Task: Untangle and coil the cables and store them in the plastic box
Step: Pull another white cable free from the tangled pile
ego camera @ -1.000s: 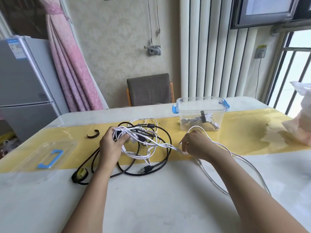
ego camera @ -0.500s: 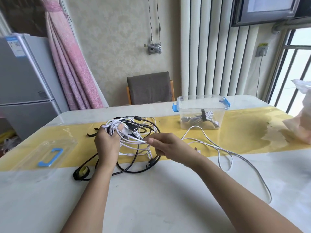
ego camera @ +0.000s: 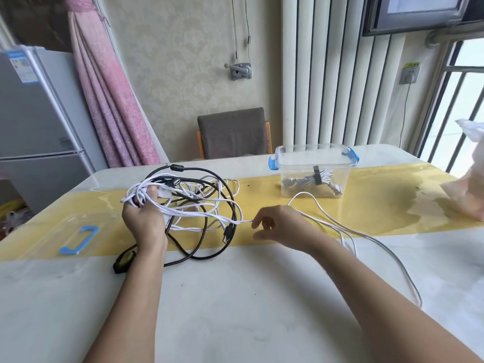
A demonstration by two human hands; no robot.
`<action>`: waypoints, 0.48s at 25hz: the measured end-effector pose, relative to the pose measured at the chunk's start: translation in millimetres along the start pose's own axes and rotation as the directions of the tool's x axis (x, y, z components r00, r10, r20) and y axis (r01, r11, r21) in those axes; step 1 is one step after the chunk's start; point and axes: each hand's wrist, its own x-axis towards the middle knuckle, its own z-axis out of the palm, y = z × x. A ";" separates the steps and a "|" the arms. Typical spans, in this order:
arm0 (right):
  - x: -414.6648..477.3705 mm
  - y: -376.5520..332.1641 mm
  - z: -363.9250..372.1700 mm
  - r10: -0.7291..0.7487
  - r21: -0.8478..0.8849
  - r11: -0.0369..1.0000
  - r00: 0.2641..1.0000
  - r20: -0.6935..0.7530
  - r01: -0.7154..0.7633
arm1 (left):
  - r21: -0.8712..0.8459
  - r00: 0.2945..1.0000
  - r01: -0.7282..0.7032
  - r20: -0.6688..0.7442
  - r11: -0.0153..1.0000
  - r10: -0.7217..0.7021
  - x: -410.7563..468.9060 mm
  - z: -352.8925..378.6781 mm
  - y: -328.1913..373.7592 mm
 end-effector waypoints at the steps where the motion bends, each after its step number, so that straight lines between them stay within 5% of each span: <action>1: 1.8 -2.6 6.0 -0.036 -0.048 0.998 0.991 -0.128 0.030 | -0.018 1.000 -0.002 0.007 1.000 0.002 -0.6 -0.3 0.6; 3: 2.6 -4.7 14.2 -0.118 -0.146 0.986 0.965 -0.236 0.084 | -0.050 1.000 0.001 0.024 0.999 0.000 -2.5 -0.3 1.3; 5: 0.6 -6.4 19.6 -0.136 -0.112 0.987 0.978 -0.161 0.119 | -0.050 1.000 0.016 0.027 0.999 -0.015 -2.3 -0.2 0.5; 9: -4.4 -22.6 18.8 -0.074 0.296 0.955 0.990 0.120 0.036 | 0.006 0.995 -0.003 0.098 1.000 0.002 -1.1 0.7 -4.5; 12: -6.6 -30.5 -9.7 -0.101 0.646 0.761 0.994 0.030 0.058 | 0.131 0.997 -0.048 0.071 0.990 0.039 -1.6 -1.6 -5.0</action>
